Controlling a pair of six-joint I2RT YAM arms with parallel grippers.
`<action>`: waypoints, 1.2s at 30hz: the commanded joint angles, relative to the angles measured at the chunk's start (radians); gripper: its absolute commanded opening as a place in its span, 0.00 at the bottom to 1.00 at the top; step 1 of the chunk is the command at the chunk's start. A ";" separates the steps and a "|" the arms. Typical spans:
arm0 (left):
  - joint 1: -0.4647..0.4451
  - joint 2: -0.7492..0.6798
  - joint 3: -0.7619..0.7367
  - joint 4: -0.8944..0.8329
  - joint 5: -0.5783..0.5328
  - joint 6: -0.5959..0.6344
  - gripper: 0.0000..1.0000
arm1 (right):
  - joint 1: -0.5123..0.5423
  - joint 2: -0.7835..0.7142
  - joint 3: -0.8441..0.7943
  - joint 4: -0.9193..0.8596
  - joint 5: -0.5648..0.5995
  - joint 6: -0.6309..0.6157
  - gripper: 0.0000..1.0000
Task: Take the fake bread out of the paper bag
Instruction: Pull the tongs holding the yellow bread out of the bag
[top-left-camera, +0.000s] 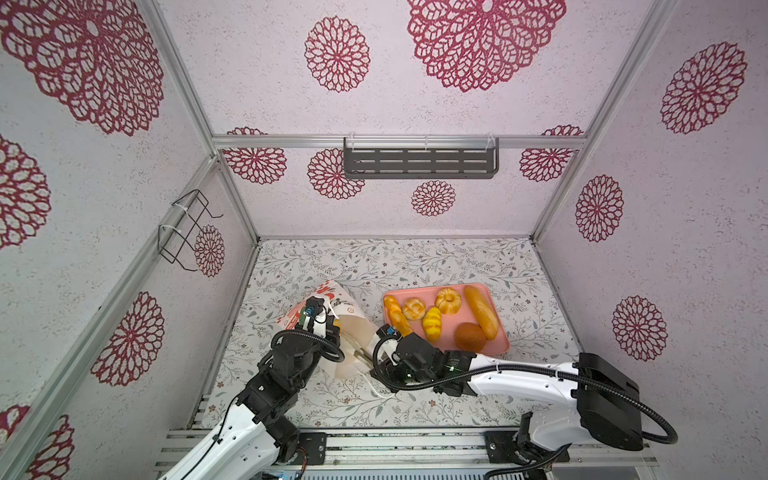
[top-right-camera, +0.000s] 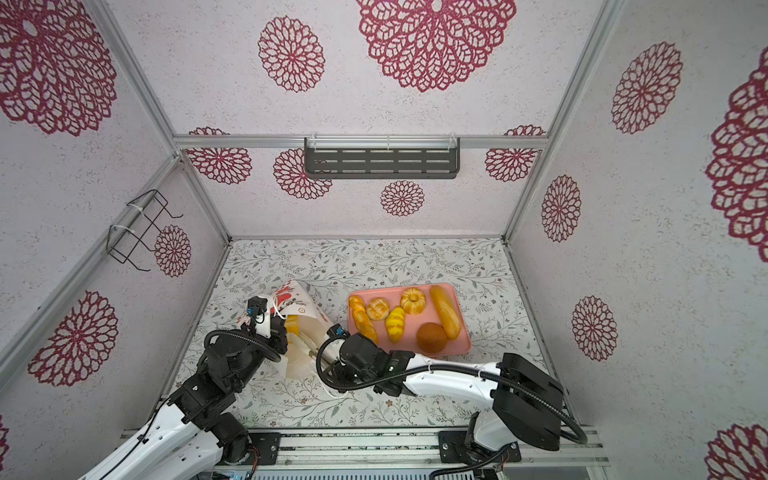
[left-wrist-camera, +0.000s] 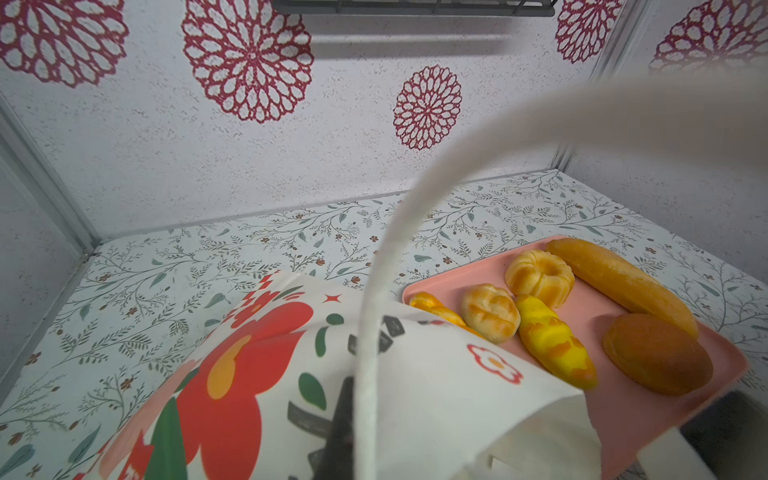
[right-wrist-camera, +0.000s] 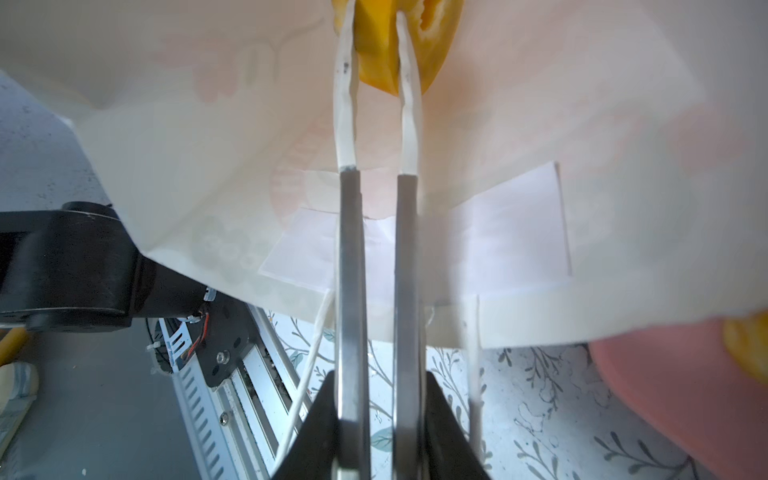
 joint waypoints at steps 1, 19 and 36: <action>-0.002 -0.002 0.003 -0.012 -0.080 -0.033 0.00 | 0.005 -0.080 0.015 0.007 0.009 0.009 0.00; 0.026 0.232 0.280 -0.282 -0.355 -0.346 0.00 | 0.005 -0.558 -0.043 -0.260 0.011 0.163 0.00; 0.069 0.194 0.250 -0.299 -0.277 -0.508 0.00 | 0.004 -0.889 0.016 -0.457 0.214 0.288 0.00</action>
